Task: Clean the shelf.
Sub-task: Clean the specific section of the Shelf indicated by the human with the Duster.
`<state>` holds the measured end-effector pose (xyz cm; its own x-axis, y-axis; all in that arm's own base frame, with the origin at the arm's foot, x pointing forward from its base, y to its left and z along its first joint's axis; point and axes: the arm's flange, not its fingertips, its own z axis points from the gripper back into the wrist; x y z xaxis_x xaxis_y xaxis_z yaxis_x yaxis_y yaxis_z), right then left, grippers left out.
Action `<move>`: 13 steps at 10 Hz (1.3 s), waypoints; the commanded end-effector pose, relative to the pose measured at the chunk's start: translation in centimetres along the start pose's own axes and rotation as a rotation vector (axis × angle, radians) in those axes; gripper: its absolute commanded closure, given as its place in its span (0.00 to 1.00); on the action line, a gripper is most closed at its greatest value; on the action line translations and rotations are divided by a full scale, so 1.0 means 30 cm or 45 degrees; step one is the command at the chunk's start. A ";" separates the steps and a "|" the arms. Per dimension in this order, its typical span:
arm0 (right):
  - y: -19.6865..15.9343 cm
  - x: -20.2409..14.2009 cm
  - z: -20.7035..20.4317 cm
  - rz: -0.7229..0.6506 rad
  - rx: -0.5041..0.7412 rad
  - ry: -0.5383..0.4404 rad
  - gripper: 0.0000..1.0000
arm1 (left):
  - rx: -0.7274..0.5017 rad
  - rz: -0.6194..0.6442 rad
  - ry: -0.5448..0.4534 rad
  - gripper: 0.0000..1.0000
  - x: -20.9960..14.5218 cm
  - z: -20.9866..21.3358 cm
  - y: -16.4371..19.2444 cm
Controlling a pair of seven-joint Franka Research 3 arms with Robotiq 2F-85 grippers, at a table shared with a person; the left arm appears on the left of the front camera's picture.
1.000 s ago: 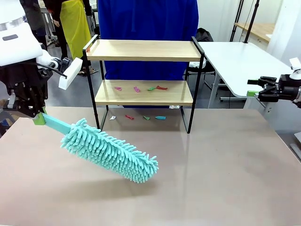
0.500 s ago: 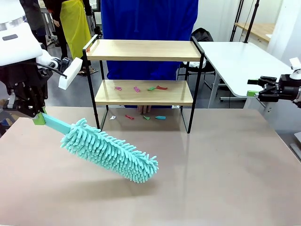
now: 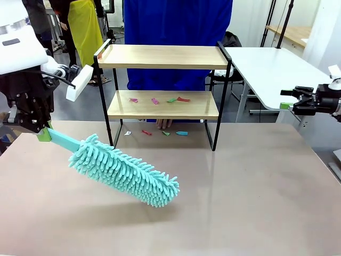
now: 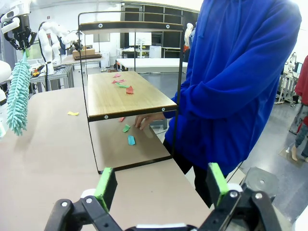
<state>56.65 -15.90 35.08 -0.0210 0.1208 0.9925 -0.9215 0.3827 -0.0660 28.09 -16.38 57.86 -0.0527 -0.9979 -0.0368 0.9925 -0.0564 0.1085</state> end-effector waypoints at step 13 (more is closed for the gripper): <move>0.001 0.015 -0.001 -0.019 -0.002 0.009 0.00 | 0.048 0.697 -0.361 0.87 0.383 -0.058 -0.053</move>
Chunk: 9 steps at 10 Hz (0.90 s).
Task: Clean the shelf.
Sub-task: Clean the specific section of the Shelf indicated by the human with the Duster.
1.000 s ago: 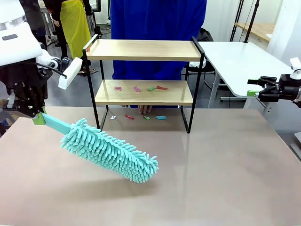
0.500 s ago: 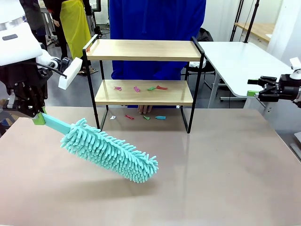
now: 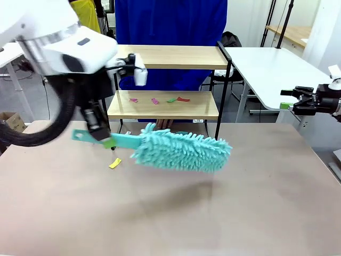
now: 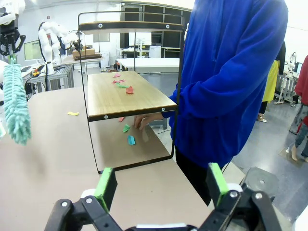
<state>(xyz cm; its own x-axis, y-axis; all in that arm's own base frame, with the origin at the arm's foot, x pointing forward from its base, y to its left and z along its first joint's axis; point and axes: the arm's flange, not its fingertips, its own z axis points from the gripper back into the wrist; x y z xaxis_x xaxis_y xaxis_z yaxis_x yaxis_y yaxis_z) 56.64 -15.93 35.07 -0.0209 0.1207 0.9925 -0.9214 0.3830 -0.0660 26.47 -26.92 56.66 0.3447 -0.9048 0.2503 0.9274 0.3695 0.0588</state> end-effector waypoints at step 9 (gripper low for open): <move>0.001 0.016 -0.002 -0.019 -0.001 0.009 0.00 | 0.206 0.522 -0.034 0.87 0.169 -0.206 -0.120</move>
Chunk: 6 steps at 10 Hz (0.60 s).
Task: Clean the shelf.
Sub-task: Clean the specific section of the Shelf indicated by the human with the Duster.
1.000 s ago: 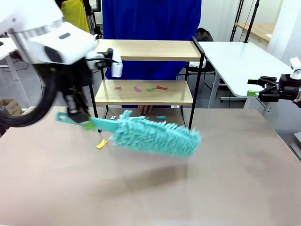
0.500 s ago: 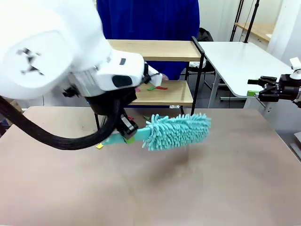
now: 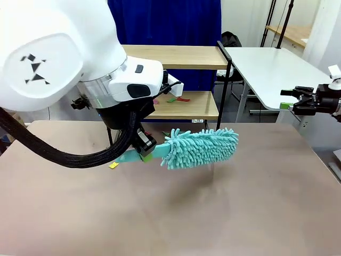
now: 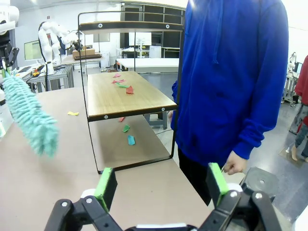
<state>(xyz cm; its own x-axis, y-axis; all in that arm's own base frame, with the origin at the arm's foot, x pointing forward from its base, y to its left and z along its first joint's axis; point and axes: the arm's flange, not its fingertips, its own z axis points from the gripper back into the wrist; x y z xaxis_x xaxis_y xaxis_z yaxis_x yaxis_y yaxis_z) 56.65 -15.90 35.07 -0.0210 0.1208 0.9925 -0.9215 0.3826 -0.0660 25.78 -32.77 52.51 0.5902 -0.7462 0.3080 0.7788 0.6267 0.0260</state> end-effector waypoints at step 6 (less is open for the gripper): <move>0.001 0.015 -0.001 -0.019 -0.002 0.009 0.00 | 0.128 0.472 -0.159 0.87 0.082 -0.240 -0.115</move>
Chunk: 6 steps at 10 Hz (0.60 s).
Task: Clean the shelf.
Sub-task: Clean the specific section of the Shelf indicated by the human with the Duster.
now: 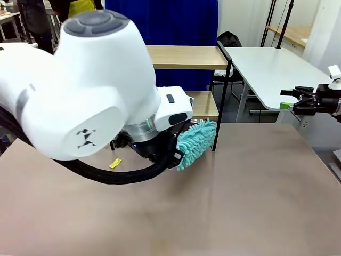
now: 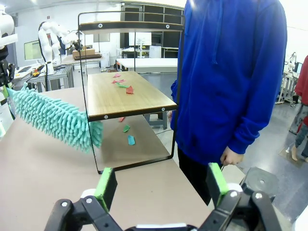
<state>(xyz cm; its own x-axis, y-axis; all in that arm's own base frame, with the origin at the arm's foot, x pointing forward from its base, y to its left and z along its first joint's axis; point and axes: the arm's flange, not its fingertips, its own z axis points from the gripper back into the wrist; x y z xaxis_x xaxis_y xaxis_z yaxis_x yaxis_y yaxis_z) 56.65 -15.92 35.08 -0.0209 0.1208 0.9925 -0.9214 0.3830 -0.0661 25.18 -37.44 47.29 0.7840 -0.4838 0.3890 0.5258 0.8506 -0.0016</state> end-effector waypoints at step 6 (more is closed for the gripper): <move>0.001 0.015 -0.002 -0.019 -0.001 0.009 0.00 | 0.067 0.421 -0.233 0.87 0.178 -0.337 -0.133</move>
<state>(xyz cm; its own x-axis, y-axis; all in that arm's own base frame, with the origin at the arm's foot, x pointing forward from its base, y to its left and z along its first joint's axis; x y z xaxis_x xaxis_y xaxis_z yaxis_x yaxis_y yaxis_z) 56.64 -15.91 35.07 -0.0209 0.1208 0.9925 -0.9215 0.3827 -0.0660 29.17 -41.75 41.42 0.8528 -0.2216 0.4729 0.3061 0.9458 -0.1088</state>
